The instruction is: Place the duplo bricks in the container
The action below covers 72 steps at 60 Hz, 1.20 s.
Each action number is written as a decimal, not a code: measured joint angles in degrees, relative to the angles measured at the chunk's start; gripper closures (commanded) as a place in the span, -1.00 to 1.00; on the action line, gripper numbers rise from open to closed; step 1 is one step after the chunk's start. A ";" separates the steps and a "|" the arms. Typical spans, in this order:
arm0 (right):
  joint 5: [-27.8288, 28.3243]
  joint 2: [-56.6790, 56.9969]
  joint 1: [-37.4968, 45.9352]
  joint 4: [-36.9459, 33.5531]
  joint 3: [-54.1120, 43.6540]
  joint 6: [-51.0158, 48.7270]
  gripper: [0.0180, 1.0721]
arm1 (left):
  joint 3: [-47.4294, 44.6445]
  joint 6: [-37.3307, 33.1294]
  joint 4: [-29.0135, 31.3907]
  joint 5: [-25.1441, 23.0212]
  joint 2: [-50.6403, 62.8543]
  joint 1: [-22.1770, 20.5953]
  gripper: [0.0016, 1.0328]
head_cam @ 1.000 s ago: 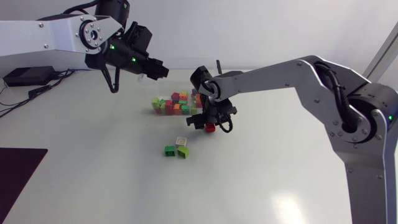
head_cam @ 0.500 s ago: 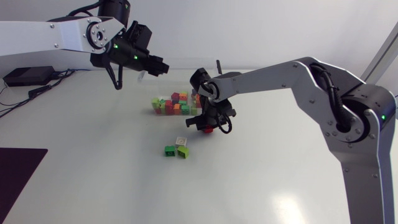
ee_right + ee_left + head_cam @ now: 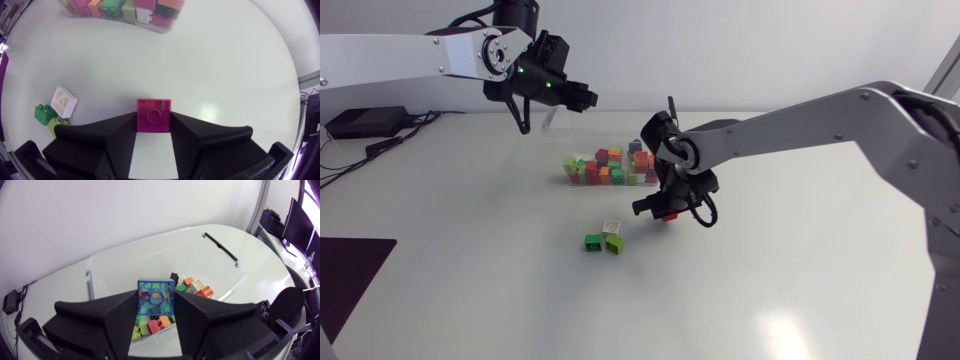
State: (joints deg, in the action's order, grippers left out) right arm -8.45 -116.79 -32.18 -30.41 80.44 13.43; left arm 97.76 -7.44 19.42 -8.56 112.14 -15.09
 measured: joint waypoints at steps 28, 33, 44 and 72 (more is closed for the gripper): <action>-0.39 14.73 -0.46 -1.33 -2.84 -2.82 0.23 | 2.62 0.37 -1.99 0.04 1.88 -0.02 -0.91; -0.39 17.27 -0.46 -2.05 -2.82 -3.21 0.23 | 1.44 0.35 -1.99 0.28 0.50 -0.07 -0.91; -0.37 20.46 -0.46 -3.76 0.42 -4.31 0.23 | -1.60 -0.09 1.07 0.46 -5.79 -0.07 -0.91; -0.39 17.51 -0.46 -4.79 18.58 -6.23 0.23 | -17.31 -9.14 6.71 -1.95 -23.06 2.95 -0.90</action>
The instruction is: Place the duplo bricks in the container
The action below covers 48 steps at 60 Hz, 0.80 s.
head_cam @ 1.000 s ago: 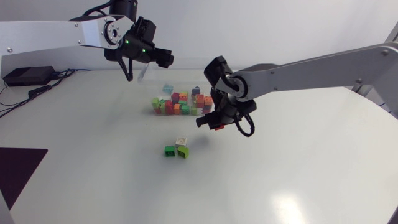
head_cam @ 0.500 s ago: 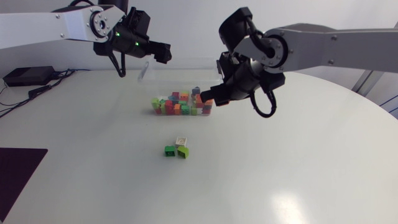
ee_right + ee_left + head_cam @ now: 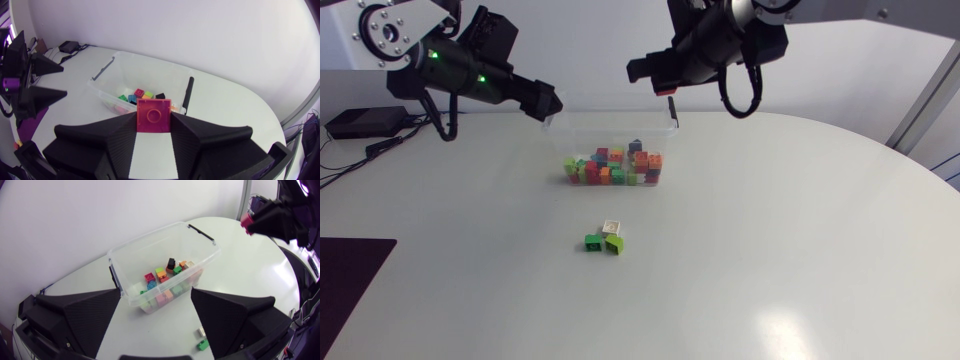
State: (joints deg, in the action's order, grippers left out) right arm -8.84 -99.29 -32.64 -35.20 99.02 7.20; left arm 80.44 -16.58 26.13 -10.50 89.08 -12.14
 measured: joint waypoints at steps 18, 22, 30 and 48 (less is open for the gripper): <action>0.20 -8.46 0.00 -2.16 11.45 -1.09 0.23 | -8.28 -5.25 1.05 -3.21 -5.16 0.28 -0.90; 0.26 -10.14 0.00 -2.58 13.75 -1.33 0.23 | -9.53 -6.19 1.09 -3.69 -5.60 0.59 -0.90; 0.26 -12.96 0.07 -3.06 17.42 -1.51 0.23 | -12.28 -7.78 1.05 -4.72 -6.38 1.36 -0.90; 1.14 -18.93 0.50 -3.41 23.21 -1.75 0.23 | -17.64 -10.56 0.94 -5.55 -6.60 1.70 -0.90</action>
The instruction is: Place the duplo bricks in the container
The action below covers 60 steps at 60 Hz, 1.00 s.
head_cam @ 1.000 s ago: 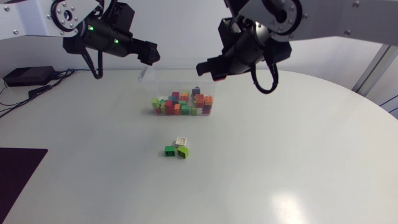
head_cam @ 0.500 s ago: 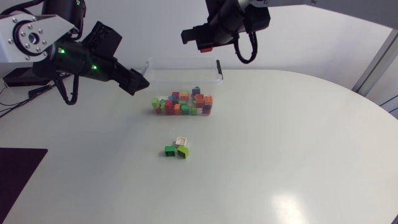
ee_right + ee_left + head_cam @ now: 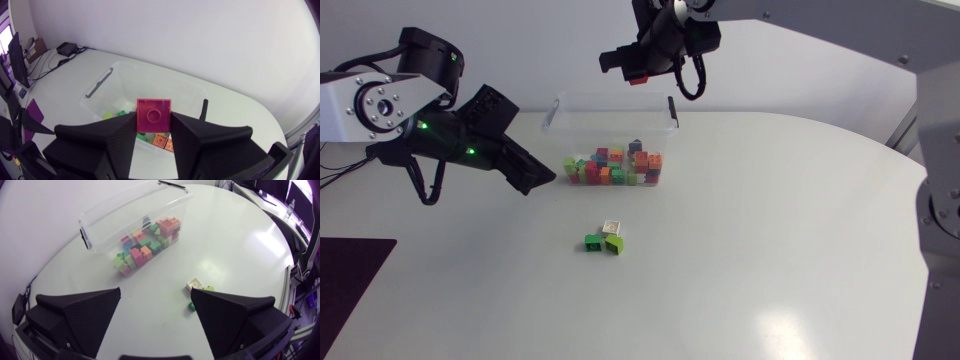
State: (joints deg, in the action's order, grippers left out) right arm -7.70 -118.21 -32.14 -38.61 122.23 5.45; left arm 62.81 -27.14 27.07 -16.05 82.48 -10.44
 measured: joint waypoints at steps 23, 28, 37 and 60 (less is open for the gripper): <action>0.00 -5.11 0.07 3.67 3.48 0.00 0.23 | -2.16 -0.39 -2.36 -0.02 0.00 0.52 -0.90; 0.00 -5.77 -0.11 5.14 3.48 0.00 0.23 | -3.30 -0.39 -2.99 -0.04 0.00 0.52 -0.90; 0.02 -7.08 -0.44 9.84 3.48 -0.20 0.23 | -4.90 -0.57 -3.72 -0.02 0.02 0.52 -0.90; -0.66 -11.47 -1.44 17.62 3.43 -1.70 -0.02 | -6.97 -1.25 -5.73 -0.04 0.02 0.57 -0.90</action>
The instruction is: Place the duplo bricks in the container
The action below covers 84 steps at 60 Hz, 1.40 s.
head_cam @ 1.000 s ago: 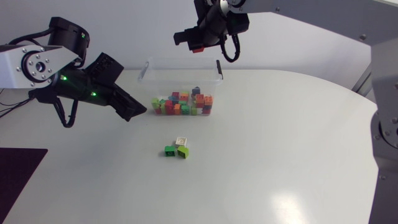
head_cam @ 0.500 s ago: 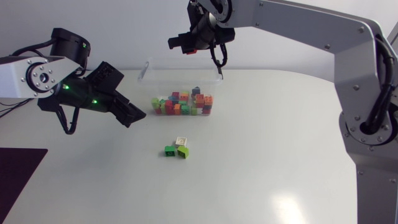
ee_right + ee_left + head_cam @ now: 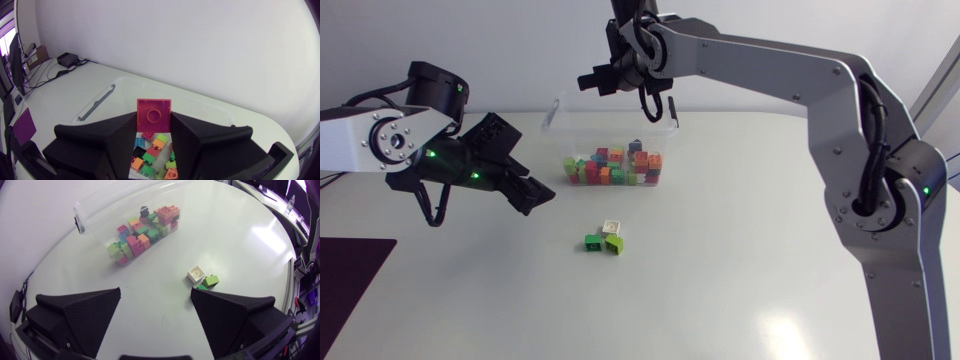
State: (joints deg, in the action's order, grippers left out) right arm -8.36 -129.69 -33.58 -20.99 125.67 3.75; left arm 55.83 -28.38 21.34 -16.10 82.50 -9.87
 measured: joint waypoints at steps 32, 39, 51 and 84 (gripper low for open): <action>-2.40 1.90 -0.48 1.49 -3.10 -1.09 -0.91 | -0.85 -1.66 -0.92 0.00 1.03 -0.28 -0.90; -2.40 7.23 -0.04 1.53 -9.92 -1.16 -0.91 | -0.85 -3.30 -0.90 -0.15 1.62 -1.18 -0.90; -2.43 20.09 0.70 4.15 -24.85 -2.54 -0.91 | -0.85 -7.28 -0.81 -0.17 3.56 -2.93 -0.90; 2.43 46.88 0.26 6.25 -58.62 -5.60 -0.91 | -0.96 -19.67 -0.70 -6.25 9.18 -6.29 -0.90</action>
State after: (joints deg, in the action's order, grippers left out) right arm -5.93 -82.81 -33.32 -14.74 67.05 -1.85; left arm 54.87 -48.05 20.64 -22.35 91.68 -16.16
